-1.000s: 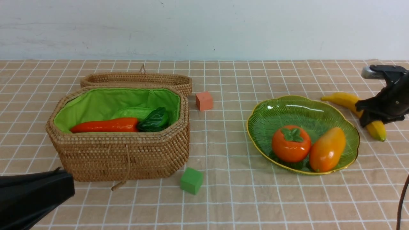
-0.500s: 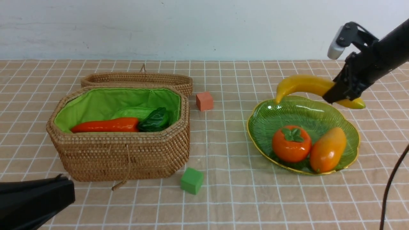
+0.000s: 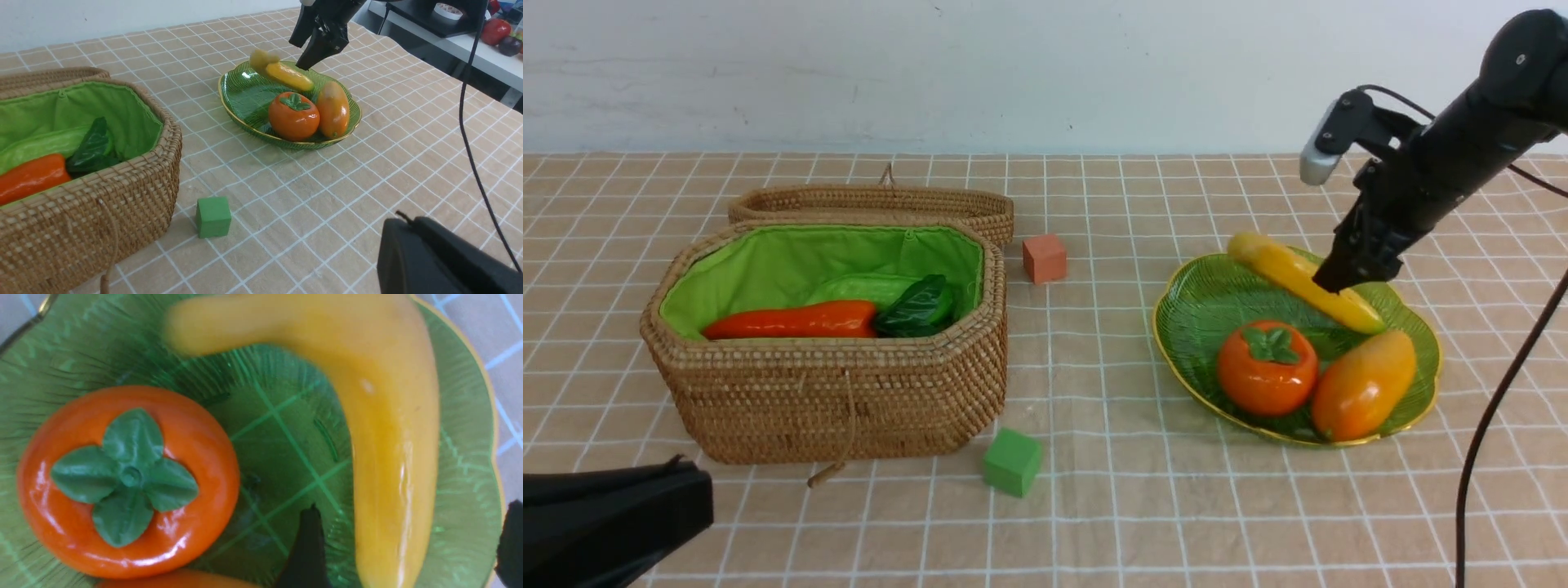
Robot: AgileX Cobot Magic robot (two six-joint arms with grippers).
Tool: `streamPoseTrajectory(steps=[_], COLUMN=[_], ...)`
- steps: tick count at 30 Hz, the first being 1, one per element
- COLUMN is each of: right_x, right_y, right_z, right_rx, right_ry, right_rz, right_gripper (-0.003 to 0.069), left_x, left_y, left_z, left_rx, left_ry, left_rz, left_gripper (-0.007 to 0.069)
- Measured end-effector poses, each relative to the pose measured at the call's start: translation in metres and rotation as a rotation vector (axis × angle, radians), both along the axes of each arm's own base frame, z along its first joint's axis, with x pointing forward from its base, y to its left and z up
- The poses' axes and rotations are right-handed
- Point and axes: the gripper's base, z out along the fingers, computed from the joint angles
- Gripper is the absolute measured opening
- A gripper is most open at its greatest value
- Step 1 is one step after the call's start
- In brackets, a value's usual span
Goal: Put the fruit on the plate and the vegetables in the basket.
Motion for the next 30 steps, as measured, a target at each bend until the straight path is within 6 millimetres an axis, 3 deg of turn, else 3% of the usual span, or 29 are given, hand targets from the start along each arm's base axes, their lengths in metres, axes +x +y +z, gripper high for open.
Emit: streamPoseTrajectory(steps=[2, 4, 5, 6, 7, 8, 11, 12, 15, 21, 24, 25, 26, 27, 28, 30], right_x=[-0.008, -0.025, -0.028, -0.043, -0.044, -0.059, -0.087, -0.099, -0.133, -0.224, -0.261, -0.263, -0.283, -0.286, -0.308, -0.321], right_y=[0.000, 0.001, 0.001, 0.002, 0.002, 0.001, -0.005, -0.007, -0.009, -0.004, -0.001, -0.001, 0.000, 0.000, 0.001, 0.001], right_z=[0.014, 0.043, 0.049, 0.071, 0.074, 0.098, 0.122, 0.126, 0.123, 0.096, 0.083, 0.085, 0.076, 0.075, 0.067, 0.065], right_rx=[0.029, 0.078, 0.086, 0.115, 0.119, 0.151, 0.199, 0.209, 0.220, 0.246, 0.266, 0.270, 0.279, 0.280, 0.298, 0.317], right_ry=[0.023, 0.053, 0.052, 0.061, 0.059, 0.037, 0.025, 0.034, 0.083, 0.214, 0.248, 0.239, 0.260, 0.260, 0.258, 0.232], right_rz=[-0.057, -0.136, -0.150, -0.195, -0.202, -0.252, -0.342, -0.376, -0.436, -0.487, -0.499, -0.497, -0.516, -0.519, -0.553, -0.576], right_gripper=[0.0560, 0.0474, 0.0464, 0.0361, 0.0361, 0.0237, 0.0035, 0.0003, -0.0006, 0.0008, 0.0011, 0.0012, 0.0015, 0.0015, 0.0018, 0.0018], left_x=[0.001, 0.001, 0.001, 0.001, 0.001, -0.002, -0.013, -0.019, -0.031, -0.040, -0.038, -0.037, -0.036, -0.036, -0.035, -0.035], left_y=[0.001, 0.001, 0.001, 0.002, 0.002, 0.005, 0.015, 0.019, 0.029, 0.039, 0.038, 0.037, 0.037, 0.037, 0.036, 0.036], left_z=[0.000, 0.001, 0.001, 0.003, 0.003, 0.005, 0.002, -0.004, -0.024, -0.060, -0.069, -0.070, -0.075, -0.075, -0.079, -0.082], left_rx=[0.016, 0.030, 0.028, 0.019, 0.017, 0.008, -0.024, -0.043, -0.085, -0.123, -0.111, -0.110, -0.096, -0.094, -0.085, -0.078], left_ry=[-0.016, -0.035, -0.036, -0.057, -0.059, -0.089, -0.139, -0.151, -0.185, -0.305, -0.291, -0.289, -0.281, -0.279, -0.269, -0.262], left_rz=[0.003, 0.007, 0.007, 0.011, 0.011, 0.015, 0.020, 0.022, 0.028, 0.051, 0.051, 0.050, 0.051, 0.051, 0.050, 0.050], left_gripper=[-0.0002, -0.0002, -0.0002, -0.0002, -0.0002, -0.0002, -0.0001, -0.0001, -0.0001, 0.0003, 0.0005, 0.0005, 0.0005, 0.0005, 0.0006, 0.0006])
